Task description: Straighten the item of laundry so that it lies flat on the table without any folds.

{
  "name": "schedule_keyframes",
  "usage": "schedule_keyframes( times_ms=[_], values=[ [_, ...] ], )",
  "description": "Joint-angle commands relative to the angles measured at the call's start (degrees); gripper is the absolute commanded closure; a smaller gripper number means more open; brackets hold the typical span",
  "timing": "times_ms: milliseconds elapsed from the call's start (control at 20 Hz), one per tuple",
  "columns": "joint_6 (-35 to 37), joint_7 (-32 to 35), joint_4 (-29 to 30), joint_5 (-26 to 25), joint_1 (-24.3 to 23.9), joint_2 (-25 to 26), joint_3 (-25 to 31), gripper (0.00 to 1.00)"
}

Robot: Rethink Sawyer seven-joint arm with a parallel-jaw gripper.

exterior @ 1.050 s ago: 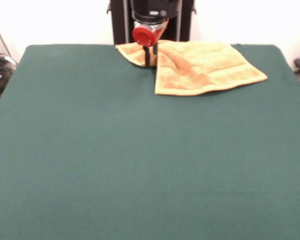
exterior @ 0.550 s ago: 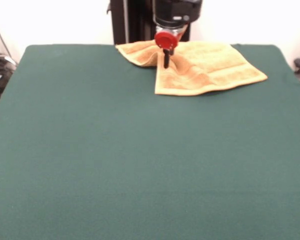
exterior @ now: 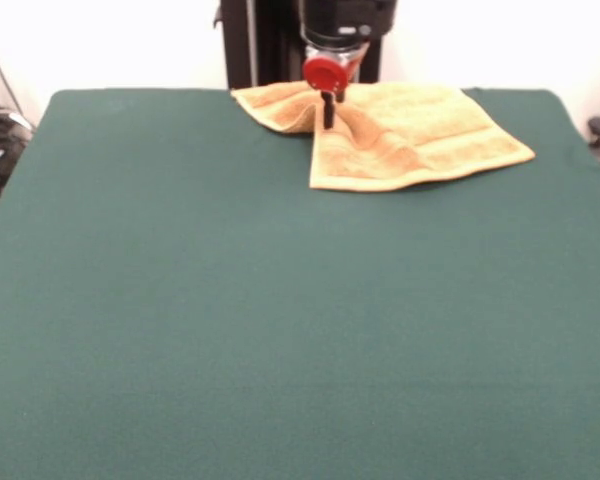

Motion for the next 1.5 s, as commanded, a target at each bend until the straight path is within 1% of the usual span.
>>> schedule_keyframes(
  times_ms=[50, 150, 400, 550, 800, 1150, 1500],
  values=[
    [6.54, 10.16, -0.25, 1.92, 0.30, -2.52, 0.55, 0.00],
    [8.27, 10.47, -0.77, 1.51, 1.07, -2.93, -0.71, 0.00],
    [8.10, 10.18, -0.87, 1.73, 0.67, -3.23, 0.01, 0.00],
    [10.24, 10.94, -1.32, 1.35, 1.86, -3.76, -1.54, 0.00],
    [8.49, 9.95, -0.43, 1.63, 0.67, -3.95, -0.40, 0.00],
    [13.81, 10.31, -1.86, -0.73, 3.00, -5.09, -5.15, 0.00],
    [16.07, 9.55, -2.43, -1.80, 3.32, -5.99, -6.96, 0.00]
  ],
)
